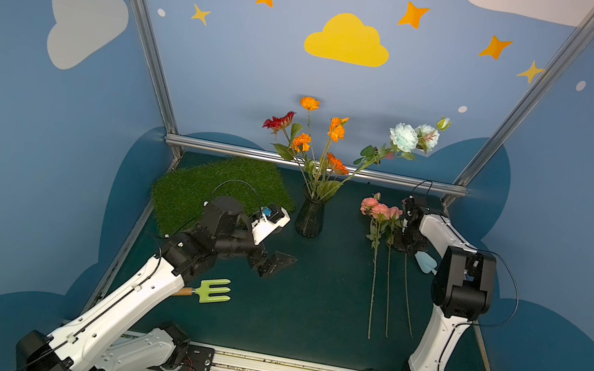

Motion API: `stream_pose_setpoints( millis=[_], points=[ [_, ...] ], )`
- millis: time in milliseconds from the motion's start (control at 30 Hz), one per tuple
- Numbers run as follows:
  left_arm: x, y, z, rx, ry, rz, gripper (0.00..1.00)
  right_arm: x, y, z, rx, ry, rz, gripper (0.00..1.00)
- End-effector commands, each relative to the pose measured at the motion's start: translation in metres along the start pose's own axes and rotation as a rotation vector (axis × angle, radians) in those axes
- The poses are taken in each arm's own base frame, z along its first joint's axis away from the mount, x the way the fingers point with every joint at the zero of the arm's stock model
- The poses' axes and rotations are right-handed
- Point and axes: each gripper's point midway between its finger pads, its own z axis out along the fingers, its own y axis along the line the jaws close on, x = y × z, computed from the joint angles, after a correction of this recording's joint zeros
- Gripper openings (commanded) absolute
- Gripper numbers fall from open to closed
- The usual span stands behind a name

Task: Pick out pink flowers from the vase
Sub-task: Place the flower at the center of the board.

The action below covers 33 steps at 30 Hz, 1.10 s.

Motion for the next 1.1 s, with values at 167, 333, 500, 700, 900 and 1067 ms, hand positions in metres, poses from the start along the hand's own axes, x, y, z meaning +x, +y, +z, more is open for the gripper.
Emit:
stream_pose_setpoints(
  millis=[167, 333, 500, 700, 900, 1067],
  points=[
    [-0.005, -0.004, -0.002, 0.012, 0.007, 0.016, 1.0, 0.0, 0.015, 0.015, -0.048, 0.044, 0.017, 0.0],
    [-0.006, -0.005, -0.004, 0.012, 0.005, 0.02, 1.0, -0.002, 0.016, 0.015, -0.056, 0.041, 0.022, 0.06],
    [-0.006, -0.006, -0.004, 0.016, 0.006, 0.019, 1.0, -0.002, 0.017, 0.014, -0.063, 0.041, 0.025, 0.16],
    [-0.006, -0.006, -0.003, 0.02, 0.006, 0.019, 1.0, -0.003, 0.018, 0.005, -0.065, 0.024, 0.024, 0.26],
    [-0.005, -0.006, -0.003, 0.016, 0.015, 0.015, 1.0, -0.005, 0.017, -0.017, -0.042, -0.01, 0.01, 0.39],
    [-0.001, -0.001, 0.0, 0.0, 0.035, 0.003, 1.0, -0.011, 0.015, -0.05, -0.017, -0.082, -0.002, 0.49]
  ],
)
